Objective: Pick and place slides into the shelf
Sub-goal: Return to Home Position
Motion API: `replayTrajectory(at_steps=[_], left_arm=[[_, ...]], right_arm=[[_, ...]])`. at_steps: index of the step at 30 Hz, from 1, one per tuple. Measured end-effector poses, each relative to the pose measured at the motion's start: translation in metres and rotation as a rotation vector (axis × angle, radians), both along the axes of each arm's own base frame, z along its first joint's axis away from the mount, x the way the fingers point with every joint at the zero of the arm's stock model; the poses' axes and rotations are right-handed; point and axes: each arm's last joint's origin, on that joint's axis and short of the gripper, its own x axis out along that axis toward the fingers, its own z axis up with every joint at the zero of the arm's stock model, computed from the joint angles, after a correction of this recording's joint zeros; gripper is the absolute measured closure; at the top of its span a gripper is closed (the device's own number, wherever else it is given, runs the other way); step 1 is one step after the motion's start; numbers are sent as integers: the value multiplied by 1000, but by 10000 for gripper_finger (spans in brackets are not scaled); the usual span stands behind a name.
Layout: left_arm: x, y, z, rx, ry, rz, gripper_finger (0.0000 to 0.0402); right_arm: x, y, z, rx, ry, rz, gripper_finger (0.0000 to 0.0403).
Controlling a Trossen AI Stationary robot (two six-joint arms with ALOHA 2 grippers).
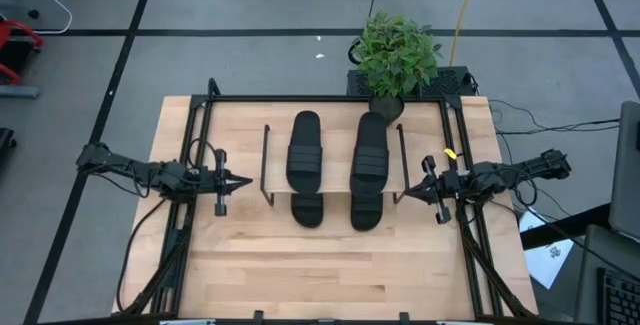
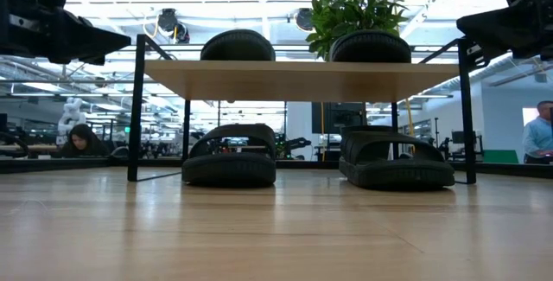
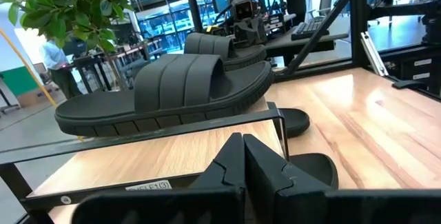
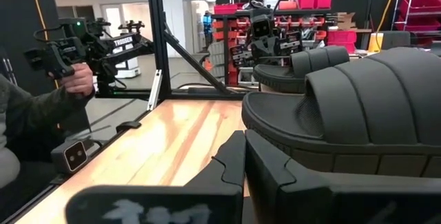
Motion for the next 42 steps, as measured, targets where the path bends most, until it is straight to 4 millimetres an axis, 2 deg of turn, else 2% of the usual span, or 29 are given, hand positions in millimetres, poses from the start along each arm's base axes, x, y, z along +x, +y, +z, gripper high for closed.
replayTrajectory(at_steps=[15,23,32,42], left_arm=[[0,0,-2,1,24,0,389],[0,0,-2,-11,24,1,400],[0,0,-2,-22,24,2,379],[0,0,-2,-25,23,2,378]], right_arm=[[0,0,0,-35,-8,-6,403],[0,0,0,-35,-9,-6,403],[0,0,0,-24,-7,-5,403],[0,0,0,-24,-7,-5,403]])
